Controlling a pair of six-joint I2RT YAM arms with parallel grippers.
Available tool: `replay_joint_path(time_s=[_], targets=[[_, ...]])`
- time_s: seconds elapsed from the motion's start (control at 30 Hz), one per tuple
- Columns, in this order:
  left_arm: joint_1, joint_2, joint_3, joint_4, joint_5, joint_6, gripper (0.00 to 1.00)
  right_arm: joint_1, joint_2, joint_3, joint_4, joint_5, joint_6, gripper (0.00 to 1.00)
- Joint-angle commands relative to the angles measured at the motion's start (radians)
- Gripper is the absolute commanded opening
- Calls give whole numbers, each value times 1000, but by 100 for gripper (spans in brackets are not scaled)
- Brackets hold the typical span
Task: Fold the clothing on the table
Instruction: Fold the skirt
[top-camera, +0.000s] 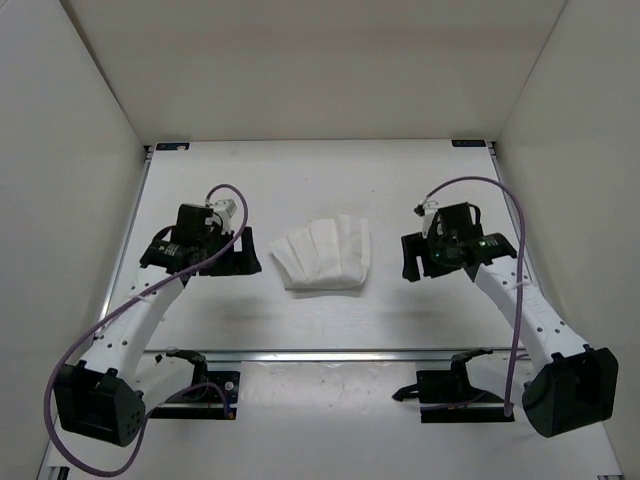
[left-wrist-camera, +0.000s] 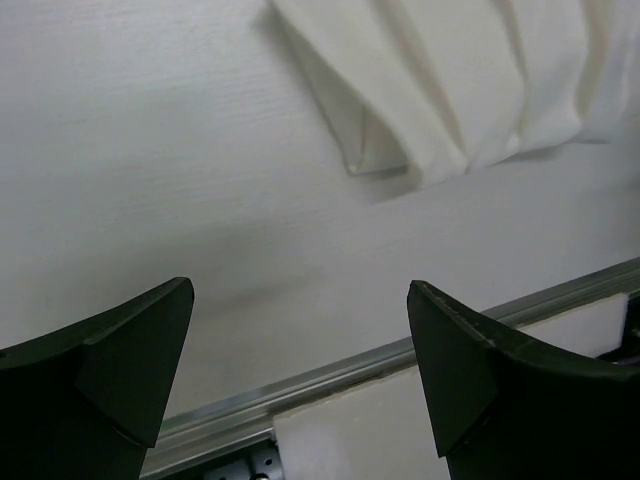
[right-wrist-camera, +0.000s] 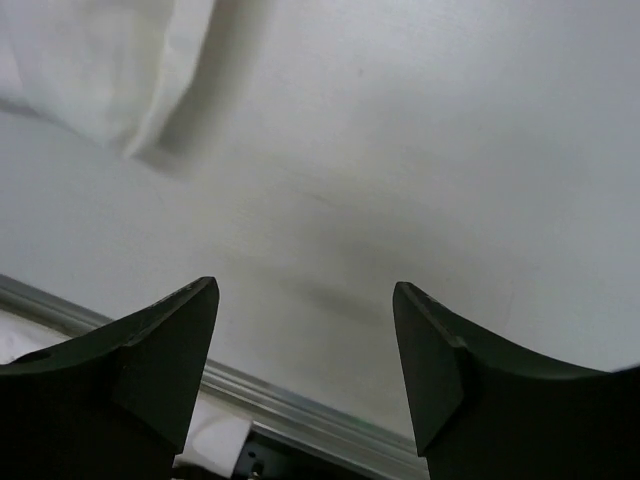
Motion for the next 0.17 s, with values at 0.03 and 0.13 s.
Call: replay_joint_path(time_s=[0.03,0.13], targets=[[-3,21,-7,-136,-146,81,99,-5,-39,-104,-38,33,-55,70],[0,6,-36,-137,-161,87,99,23,-55,-128,-31,68,-37,72]])
